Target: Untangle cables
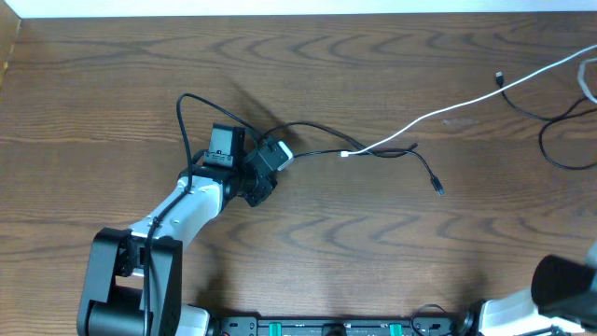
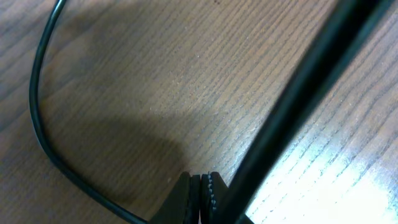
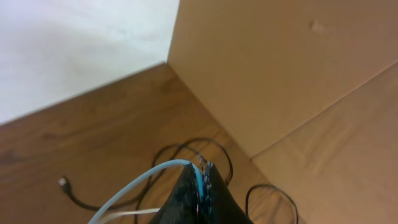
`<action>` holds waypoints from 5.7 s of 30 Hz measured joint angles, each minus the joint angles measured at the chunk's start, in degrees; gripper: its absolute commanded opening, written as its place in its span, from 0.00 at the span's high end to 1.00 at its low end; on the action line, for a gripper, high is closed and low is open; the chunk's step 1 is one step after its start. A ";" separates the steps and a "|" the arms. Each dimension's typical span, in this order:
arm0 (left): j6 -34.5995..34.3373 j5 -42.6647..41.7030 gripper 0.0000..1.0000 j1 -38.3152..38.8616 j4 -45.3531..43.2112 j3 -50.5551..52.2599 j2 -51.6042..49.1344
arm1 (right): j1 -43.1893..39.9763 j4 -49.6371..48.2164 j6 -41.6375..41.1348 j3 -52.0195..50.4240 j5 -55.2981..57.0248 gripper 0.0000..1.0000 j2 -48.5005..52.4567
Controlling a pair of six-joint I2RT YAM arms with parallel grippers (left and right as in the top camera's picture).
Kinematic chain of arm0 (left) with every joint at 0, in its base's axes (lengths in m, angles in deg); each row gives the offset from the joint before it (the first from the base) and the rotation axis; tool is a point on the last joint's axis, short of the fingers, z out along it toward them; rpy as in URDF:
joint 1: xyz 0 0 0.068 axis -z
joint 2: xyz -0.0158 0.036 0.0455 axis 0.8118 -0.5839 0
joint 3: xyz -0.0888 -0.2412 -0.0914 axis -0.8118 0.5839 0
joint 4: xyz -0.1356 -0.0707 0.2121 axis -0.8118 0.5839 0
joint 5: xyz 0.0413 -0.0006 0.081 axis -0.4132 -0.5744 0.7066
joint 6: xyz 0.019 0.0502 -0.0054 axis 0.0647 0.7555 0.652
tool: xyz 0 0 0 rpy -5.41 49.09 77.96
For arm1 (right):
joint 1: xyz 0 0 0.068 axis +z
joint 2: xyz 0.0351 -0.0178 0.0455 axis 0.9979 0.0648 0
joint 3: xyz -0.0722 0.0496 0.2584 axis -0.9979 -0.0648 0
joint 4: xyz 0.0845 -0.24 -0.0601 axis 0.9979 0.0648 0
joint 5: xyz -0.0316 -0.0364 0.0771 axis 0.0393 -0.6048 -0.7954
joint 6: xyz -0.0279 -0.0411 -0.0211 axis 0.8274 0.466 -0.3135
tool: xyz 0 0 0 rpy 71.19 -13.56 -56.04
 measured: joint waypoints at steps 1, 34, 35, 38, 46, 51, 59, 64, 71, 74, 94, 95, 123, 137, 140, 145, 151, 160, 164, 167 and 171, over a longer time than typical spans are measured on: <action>0.00 0.00 0.92 0.00 0.17 0.00 0.00 | -0.70 0.04 0.00 0.00 -0.39 0.99 0.85; 0.00 0.07 0.92 0.00 1.14 0.00 0.00 | -20.68 6.88 -2.45 -0.02 -33.03 0.01 15.43; 0.00 0.11 0.93 0.00 1.14 0.00 0.00 | -20.68 6.88 -2.45 -0.02 -34.18 0.01 15.43; -0.02 0.28 0.93 0.00 1.14 0.00 0.00 | -20.59 7.02 -2.36 -0.02 -39.54 0.01 15.43; -0.02 0.42 0.92 0.00 0.94 0.00 0.00 | -18.91 14.91 -2.21 -0.02 -53.42 0.01 15.43; -0.04 0.42 0.92 0.00 0.92 0.00 0.00 | -12.39 21.73 0.42 -0.92 -56.48 0.01 15.43; -0.13 0.42 0.92 0.00 0.96 0.00 0.00 | 0.02 18.97 -15.23 -9.35 -42.84 0.01 15.43; -0.87 0.42 0.92 0.00 0.98 0.00 0.00 | 3.43 13.73 -32.81 -14.91 -36.52 0.01 15.43; -1.49 0.44 0.92 0.00 0.96 0.00 0.00 | 7.30 7.58 -57.53 -23.98 -28.96 0.01 15.43; -1.51 0.44 0.92 0.00 1.01 0.00 0.00 | 9.11 0.83 -62.27 -28.70 -27.76 0.07 15.43; -2.80 0.42 0.93 0.00 1.03 0.00 0.00 | 11.63 -7.08 -67.14 -36.79 -21.94 0.99 15.43; -2.82 0.44 0.92 0.00 1.03 0.00 0.00 | 11.45 -7.08 -66.66 -36.79 -21.44 0.99 15.43; -4.57 0.44 0.93 0.00 1.16 0.00 0.00 | -15.96 -16.90 -45.27 -37.22 -3.67 0.98 -11.74; -4.92 0.44 0.71 0.00 1.18 0.00 0.00 | -16.65 -10.47 -43.52 -37.24 -20.31 0.08 -10.93; -4.87 0.46 0.70 -0.04 1.07 0.00 0.00 | -12.81 -7.52 -44.54 -37.33 -21.86 0.07 -10.82; -4.90 0.46 0.66 -0.04 -0.74 0.00 0.00 | -5.79 -7.26 -46.14 -40.57 -22.73 0.04 -10.82; -5.07 0.61 0.43 -0.04 -2.36 0.00 0.00 | 2.47 -12.83 -49.46 -52.24 -22.51 0.01 -10.82; -5.11 0.61 0.40 -0.04 -3.45 0.00 0.00 | 12.55 -27.74 -53.62 -71.04 -22.60 0.03 -10.49; -5.35 0.63 0.29 -0.04 -3.45 0.00 0.00 | 14.67 -28.98 -54.07 -73.59 -22.23 0.03 -10.51; -5.14 0.61 0.29 -0.04 -3.48 0.00 0.00 | 15.32 -28.98 -54.18 -74.69 -21.33 0.03 -10.51; -5.14 0.61 0.29 -0.04 -3.48 0.00 0.00 | 15.45 -30.73 -54.23 -75.45 -20.26 0.04 -10.49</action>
